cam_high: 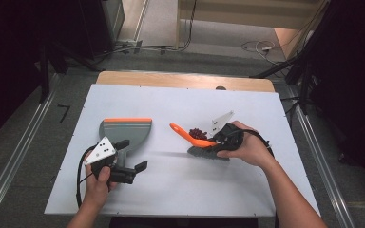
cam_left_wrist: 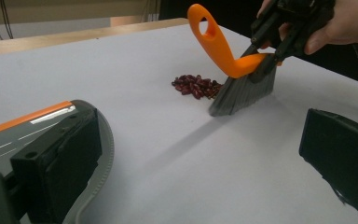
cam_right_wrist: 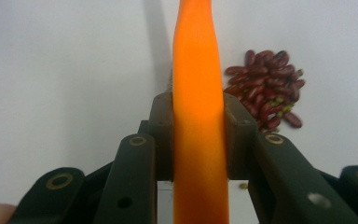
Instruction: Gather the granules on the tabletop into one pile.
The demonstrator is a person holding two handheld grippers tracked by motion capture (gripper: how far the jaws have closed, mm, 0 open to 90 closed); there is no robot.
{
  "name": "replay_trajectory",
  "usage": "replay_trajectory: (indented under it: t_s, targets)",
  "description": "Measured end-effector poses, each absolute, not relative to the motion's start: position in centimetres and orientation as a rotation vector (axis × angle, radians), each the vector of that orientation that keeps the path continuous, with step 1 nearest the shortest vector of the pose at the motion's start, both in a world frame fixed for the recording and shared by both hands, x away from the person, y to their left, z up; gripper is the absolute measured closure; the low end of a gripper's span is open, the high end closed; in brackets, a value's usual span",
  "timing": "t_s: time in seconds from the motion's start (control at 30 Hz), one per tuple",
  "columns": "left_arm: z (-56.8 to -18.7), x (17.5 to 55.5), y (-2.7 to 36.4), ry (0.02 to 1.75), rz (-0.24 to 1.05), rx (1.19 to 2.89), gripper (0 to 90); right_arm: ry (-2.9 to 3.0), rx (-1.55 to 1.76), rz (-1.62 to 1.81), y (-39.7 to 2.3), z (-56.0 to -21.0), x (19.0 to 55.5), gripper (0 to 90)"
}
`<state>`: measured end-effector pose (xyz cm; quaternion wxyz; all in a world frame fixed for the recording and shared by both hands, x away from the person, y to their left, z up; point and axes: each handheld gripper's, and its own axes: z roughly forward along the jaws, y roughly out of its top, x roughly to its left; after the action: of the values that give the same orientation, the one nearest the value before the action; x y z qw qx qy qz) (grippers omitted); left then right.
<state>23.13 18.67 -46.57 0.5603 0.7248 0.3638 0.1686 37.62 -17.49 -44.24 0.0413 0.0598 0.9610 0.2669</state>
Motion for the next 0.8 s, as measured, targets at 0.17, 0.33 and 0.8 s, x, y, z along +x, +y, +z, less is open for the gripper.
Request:
replay_trajectory:
  t_s: [0.17,0.33,0.8]
  targets:
    - [-46.6,23.1,18.7,0.853,0.395,1.708,0.0,2.938,0.164,0.829,-17.1,-44.3,39.0,68.6]
    - [-46.6,23.1,18.7,0.852,0.394,1.707,0.0,2.935,0.184,0.843,-16.9,-44.4,40.0,68.5]
    - [-46.6,23.1,18.7,0.855,0.395,1.710,0.0,2.903,0.183,0.856,-16.7,-44.3,40.7,68.6]
